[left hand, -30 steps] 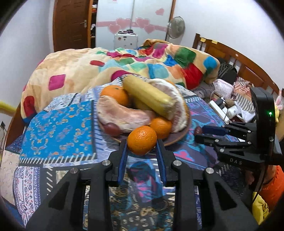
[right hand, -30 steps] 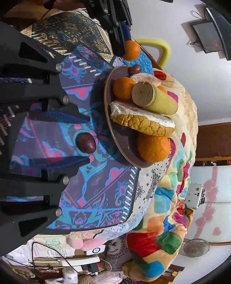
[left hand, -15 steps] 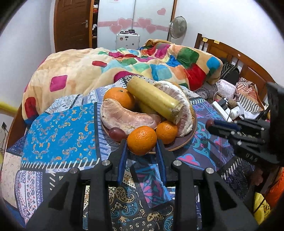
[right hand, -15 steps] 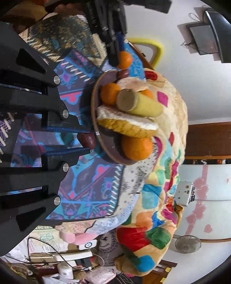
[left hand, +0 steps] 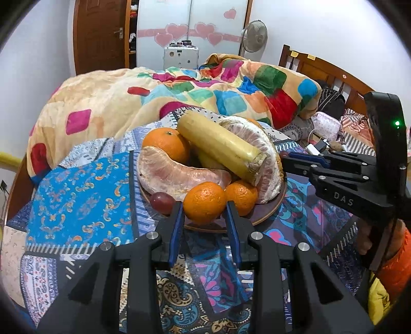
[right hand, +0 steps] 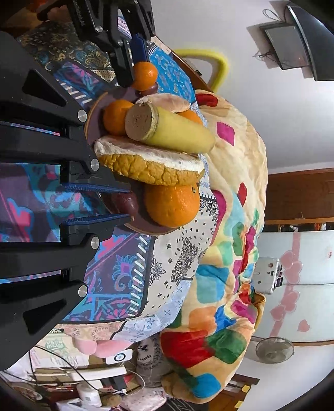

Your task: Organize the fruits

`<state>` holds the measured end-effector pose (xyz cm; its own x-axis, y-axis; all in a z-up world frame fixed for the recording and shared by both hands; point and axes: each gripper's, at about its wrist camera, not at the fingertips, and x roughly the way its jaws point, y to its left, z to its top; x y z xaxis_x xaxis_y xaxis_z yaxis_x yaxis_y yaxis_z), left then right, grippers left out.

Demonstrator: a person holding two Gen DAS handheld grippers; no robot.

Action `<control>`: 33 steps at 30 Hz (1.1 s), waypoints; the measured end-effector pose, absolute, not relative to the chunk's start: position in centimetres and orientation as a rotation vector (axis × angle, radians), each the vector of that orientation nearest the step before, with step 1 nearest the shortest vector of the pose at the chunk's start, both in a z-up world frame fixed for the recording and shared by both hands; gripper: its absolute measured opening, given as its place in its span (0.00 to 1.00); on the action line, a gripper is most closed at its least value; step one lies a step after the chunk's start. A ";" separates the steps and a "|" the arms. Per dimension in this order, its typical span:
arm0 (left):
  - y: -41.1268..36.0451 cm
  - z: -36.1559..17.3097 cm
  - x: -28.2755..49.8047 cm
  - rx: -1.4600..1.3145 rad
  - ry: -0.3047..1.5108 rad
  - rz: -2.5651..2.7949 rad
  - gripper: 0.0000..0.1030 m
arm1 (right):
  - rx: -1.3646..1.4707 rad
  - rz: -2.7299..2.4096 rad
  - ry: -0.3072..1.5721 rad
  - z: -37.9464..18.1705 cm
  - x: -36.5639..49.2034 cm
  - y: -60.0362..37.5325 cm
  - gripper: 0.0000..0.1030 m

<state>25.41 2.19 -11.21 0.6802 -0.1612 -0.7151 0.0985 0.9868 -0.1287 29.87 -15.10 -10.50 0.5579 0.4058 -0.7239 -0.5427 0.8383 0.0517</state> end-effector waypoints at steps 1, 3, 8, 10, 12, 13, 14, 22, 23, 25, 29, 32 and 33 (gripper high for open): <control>2.2 -11.3 25.4 -0.090 0.811 -0.151 0.33 | -0.192 0.561 0.804 -10.6 29.9 -15.0 0.15; 2.2 -11.3 25.5 -0.102 0.809 -0.155 0.37 | -0.207 0.561 0.813 -10.7 29.8 -14.8 0.15; 2.2 -11.1 25.4 -0.104 0.804 -0.156 0.38 | -0.221 0.555 0.822 -10.8 29.7 -14.8 0.23; 2.2 -10.9 25.1 -0.099 0.800 -0.150 0.38 | -0.220 0.551 0.818 -10.7 29.6 -14.9 0.28; 2.3 -10.3 24.5 -0.095 0.790 -0.141 0.38 | -0.219 0.544 0.810 -10.3 29.4 -15.1 0.29; 2.4 -10.0 24.2 -0.093 0.784 -0.139 0.38 | -0.211 0.544 0.808 -10.0 29.3 -15.3 0.29; 2.4 -9.6 23.9 -0.089 0.775 -0.134 0.38 | -0.203 0.548 0.803 -9.5 29.1 -15.5 0.29; 2.0 -2.7 17.9 -0.057 0.592 -0.082 0.38 | -0.128 0.554 0.640 -2.3 23.6 -17.9 0.29; 1.9 -1.5 16.6 -0.051 0.556 -0.077 0.38 | -0.123 0.555 0.615 -1.4 22.7 -18.0 0.29; 1.6 0.2 14.6 -0.044 0.504 -0.074 0.38 | -0.106 0.564 0.556 0.6 20.5 -18.5 0.29; 1.0 3.4 10.1 -0.044 0.398 -0.070 0.39 | -0.075 0.574 0.421 4.4 15.4 -19.2 0.30; 0.4 5.1 6.6 -0.038 0.323 -0.063 0.47 | -0.052 0.583 0.331 6.3 11.6 -19.5 0.39; 0.2 5.5 5.3 -0.030 0.295 -0.056 0.49 | -0.048 0.584 0.308 6.7 10.6 -19.5 0.42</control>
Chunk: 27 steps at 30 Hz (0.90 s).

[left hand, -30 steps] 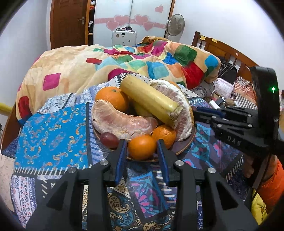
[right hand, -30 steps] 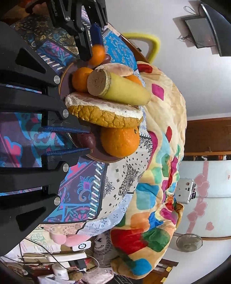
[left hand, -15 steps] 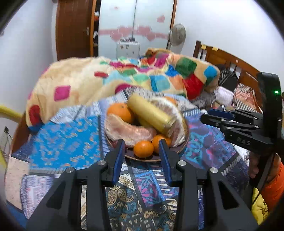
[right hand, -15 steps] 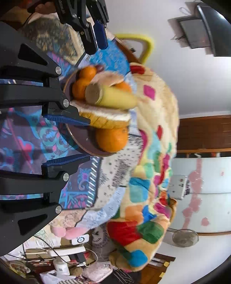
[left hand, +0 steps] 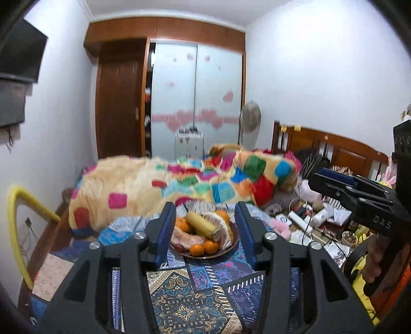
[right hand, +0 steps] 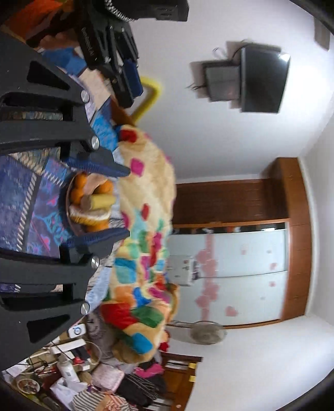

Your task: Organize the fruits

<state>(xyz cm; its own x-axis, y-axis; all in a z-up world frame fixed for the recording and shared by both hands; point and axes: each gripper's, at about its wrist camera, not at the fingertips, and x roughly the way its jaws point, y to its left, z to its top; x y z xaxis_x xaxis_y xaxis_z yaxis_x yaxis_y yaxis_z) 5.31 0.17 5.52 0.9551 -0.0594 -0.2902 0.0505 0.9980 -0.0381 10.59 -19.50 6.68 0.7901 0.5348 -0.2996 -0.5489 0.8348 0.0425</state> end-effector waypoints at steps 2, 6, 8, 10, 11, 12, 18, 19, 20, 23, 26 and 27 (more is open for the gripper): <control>-0.1 6.0 3.5 -0.024 0.264 -0.049 0.53 | -0.043 0.577 0.261 7.2 8.5 -19.5 0.45; -0.3 6.5 0.4 -0.033 0.215 -0.048 0.62 | -0.027 0.558 0.201 7.6 5.4 -19.6 0.64; -0.4 6.6 -0.9 -0.027 0.200 -0.040 0.66 | -0.013 0.548 0.182 7.6 4.6 -19.7 0.71; -0.4 6.6 -1.6 -0.023 0.190 -0.033 0.71 | -0.002 0.539 0.170 7.6 3.9 -19.8 0.76; -0.4 6.6 -2.0 -0.022 0.185 -0.030 0.77 | -0.002 0.532 0.165 7.5 3.6 -19.7 0.81; -0.4 6.6 -2.2 -0.024 0.182 -0.028 0.83 | -0.004 0.525 0.160 7.5 3.3 -19.8 0.84; -0.5 6.4 -3.2 -0.025 0.176 -0.017 0.90 | -0.003 0.484 0.144 6.8 2.2 -19.7 1.00; -0.4 6.3 -3.2 -0.026 0.175 -0.017 0.91 | -0.001 0.481 0.143 6.8 2.0 -19.7 1.00; -0.4 6.2 -3.2 -0.026 0.174 -0.016 0.93 | -0.001 0.480 0.144 6.8 2.0 -19.7 1.00; -0.6 6.0 -3.5 -0.026 0.170 -0.011 0.94 | 0.003 0.484 0.148 6.8 1.9 -19.6 1.00; -0.7 5.8 -3.4 -0.024 0.171 -0.007 0.96 | 0.002 0.480 0.148 6.7 1.9 -19.6 1.00; -0.7 5.7 -3.3 -0.024 0.172 -0.005 0.96 | 0.000 0.478 0.147 6.6 1.9 -19.6 1.00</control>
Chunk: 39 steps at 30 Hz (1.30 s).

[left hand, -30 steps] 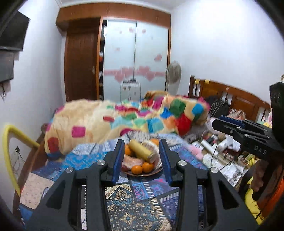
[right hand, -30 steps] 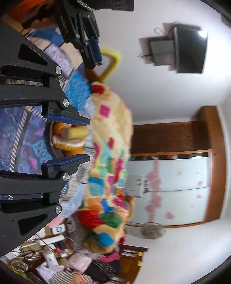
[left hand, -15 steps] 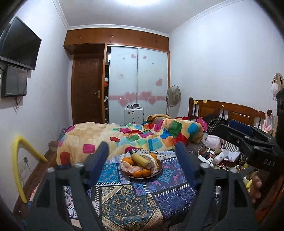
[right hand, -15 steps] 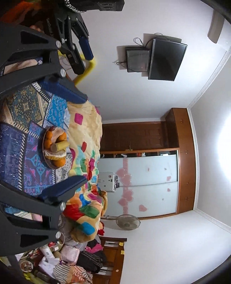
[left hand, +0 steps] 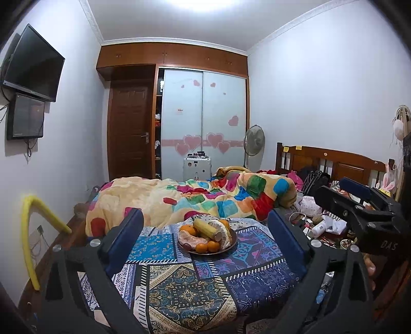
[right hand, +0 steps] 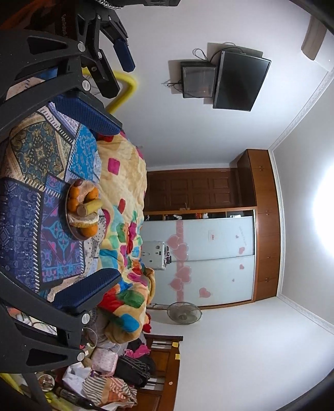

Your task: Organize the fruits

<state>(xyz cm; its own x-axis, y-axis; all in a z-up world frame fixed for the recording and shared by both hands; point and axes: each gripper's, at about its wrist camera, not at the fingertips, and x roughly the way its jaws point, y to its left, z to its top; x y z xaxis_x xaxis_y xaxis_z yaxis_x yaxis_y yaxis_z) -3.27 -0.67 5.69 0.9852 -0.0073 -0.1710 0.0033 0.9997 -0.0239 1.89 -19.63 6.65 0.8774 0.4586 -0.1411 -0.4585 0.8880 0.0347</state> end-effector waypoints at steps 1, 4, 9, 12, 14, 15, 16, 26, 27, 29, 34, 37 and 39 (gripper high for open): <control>-0.7 5.6 -3.3 -0.023 0.172 -0.003 0.96 | -0.002 0.478 0.146 6.5 1.6 -19.7 1.00; -0.6 5.4 -3.3 -0.024 0.173 0.001 0.97 | -0.003 0.478 0.146 6.5 1.5 -19.7 1.00; -0.6 5.0 -3.0 -0.021 0.173 0.012 0.98 | -0.004 0.477 0.145 6.4 1.4 -19.6 1.00; -0.5 4.9 -2.8 -0.018 0.175 0.017 0.98 | -0.005 0.480 0.148 6.3 1.5 -19.7 1.00; -0.5 4.8 -2.7 -0.021 0.176 0.019 0.99 | -0.005 0.481 0.149 6.2 1.6 -19.7 1.00; -0.4 4.8 -2.7 -0.024 0.177 0.019 0.99 | -0.005 0.482 0.150 6.2 1.6 -19.7 1.00; -0.4 4.8 -2.7 -0.026 0.177 0.019 0.99 | -0.005 0.482 0.151 6.2 1.6 -19.7 1.00; -0.2 4.6 -2.2 -0.032 0.185 0.021 0.99 | 0.002 0.484 0.156 6.0 1.8 -19.7 1.00; -0.2 4.6 -2.2 -0.031 0.186 0.020 0.99 | 0.001 0.485 0.156 6.0 1.8 -19.7 1.00; -0.2 4.6 -2.2 -0.031 0.185 0.022 0.99 | 0.001 0.486 0.158 5.9 1.8 -19.6 1.00; -0.2 4.6 -2.2 -0.032 0.185 0.022 0.99 | -0.001 0.487 0.159 5.9 1.8 -19.6 1.00; -0.2 4.6 -2.2 -0.032 0.186 0.020 0.99 | 0.003 0.488 0.162 5.8 1.9 -19.5 1.00; -0.2 4.6 -2.2 -0.031 0.185 0.022 0.99 | 0.007 0.491 0.165 5.7 1.9 -19.5 1.00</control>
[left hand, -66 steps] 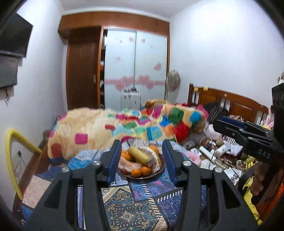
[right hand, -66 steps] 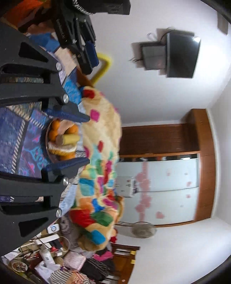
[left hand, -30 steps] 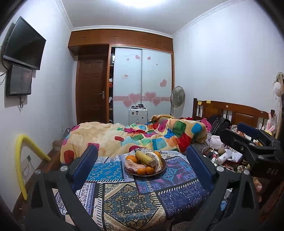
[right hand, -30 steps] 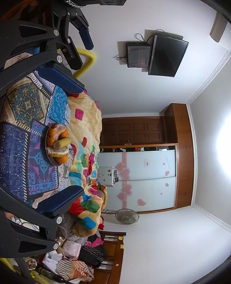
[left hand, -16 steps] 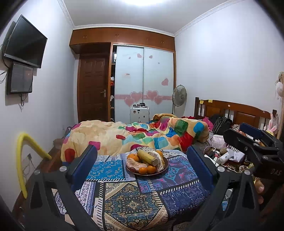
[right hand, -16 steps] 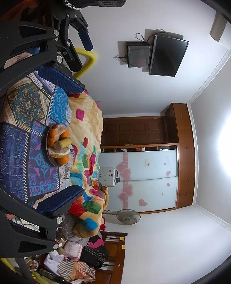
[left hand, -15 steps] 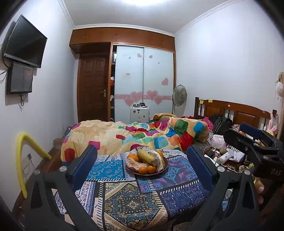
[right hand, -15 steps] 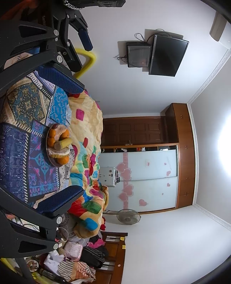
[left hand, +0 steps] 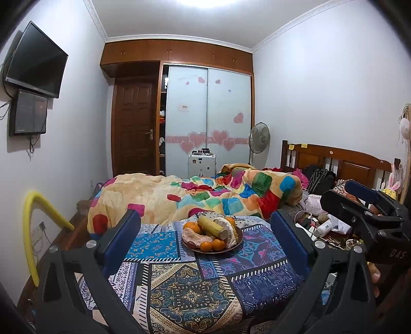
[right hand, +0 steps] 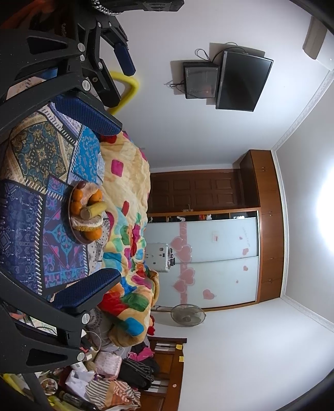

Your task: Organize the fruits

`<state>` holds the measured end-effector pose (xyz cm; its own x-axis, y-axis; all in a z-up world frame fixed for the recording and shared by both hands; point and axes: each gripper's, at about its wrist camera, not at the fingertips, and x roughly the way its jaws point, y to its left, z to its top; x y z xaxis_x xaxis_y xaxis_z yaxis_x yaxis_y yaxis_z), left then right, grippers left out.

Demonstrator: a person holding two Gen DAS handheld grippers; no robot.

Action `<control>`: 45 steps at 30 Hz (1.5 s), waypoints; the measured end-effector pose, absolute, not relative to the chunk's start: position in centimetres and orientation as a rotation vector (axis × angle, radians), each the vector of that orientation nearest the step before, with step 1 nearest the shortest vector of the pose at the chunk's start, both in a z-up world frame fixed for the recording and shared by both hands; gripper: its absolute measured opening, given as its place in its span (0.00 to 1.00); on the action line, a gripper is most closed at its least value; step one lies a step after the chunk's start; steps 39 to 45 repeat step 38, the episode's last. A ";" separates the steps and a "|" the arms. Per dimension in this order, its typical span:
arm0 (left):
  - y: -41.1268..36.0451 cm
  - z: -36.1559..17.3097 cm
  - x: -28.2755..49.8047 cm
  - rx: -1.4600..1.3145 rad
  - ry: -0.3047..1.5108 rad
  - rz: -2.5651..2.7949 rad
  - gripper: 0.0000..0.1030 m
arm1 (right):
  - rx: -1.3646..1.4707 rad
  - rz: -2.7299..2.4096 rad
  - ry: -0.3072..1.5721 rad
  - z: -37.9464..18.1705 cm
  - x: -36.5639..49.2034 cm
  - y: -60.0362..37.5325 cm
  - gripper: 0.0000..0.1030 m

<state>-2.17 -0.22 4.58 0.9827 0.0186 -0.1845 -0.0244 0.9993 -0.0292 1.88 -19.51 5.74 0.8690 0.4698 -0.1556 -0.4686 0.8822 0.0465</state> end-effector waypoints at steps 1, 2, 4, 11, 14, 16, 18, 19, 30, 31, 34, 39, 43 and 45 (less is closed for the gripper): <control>-0.2 4.6 -2.2 -0.032 0.185 0.021 0.99 | 0.009 0.492 0.165 5.7 2.0 -19.5 1.00; -0.2 4.6 -2.2 -0.032 0.186 0.021 0.99 | 0.009 0.493 0.166 5.6 2.0 -19.4 1.00; -0.2 4.6 -2.2 -0.031 0.186 0.020 0.99 | 0.008 0.492 0.165 5.6 1.9 -19.4 1.00; -0.4 4.4 -2.0 -0.026 0.186 0.017 0.99 | 0.012 0.494 0.168 5.6 1.9 -19.3 1.00; -0.5 4.3 -1.9 -0.025 0.185 0.015 0.99 | 0.012 0.492 0.168 5.6 2.0 -19.3 1.00; -0.4 4.3 -1.9 -0.026 0.185 0.017 0.99 | 0.016 0.493 0.169 5.5 2.0 -19.4 1.00; -0.4 4.3 -1.9 -0.026 0.185 0.016 0.99 | 0.019 0.494 0.171 5.5 2.1 -19.4 1.00; -0.4 4.3 -1.9 -0.025 0.186 0.016 0.99 | 0.021 0.494 0.171 5.5 2.1 -19.4 1.00; -0.3 4.0 -1.3 -0.038 0.206 0.009 1.00 | 0.014 0.489 0.170 5.5 2.1 -19.4 1.00; -0.3 3.9 -1.3 -0.035 0.205 0.010 1.00 | 0.013 0.488 0.170 5.5 2.1 -19.4 1.00; -0.4 3.8 -1.2 -0.026 0.203 0.013 1.00 | 0.011 0.489 0.171 5.4 2.2 -19.4 1.00; -0.5 3.7 -1.1 -0.030 0.207 0.008 1.00 | 0.010 0.489 0.172 5.4 2.2 -19.4 1.00; -0.5 3.7 -1.1 -0.030 0.207 0.008 1.00 | 0.010 0.489 0.172 5.4 2.2 -19.4 1.00; -0.5 3.7 -1.1 -0.030 0.207 0.008 1.00 | 0.010 0.489 0.172 5.4 2.2 -19.4 1.00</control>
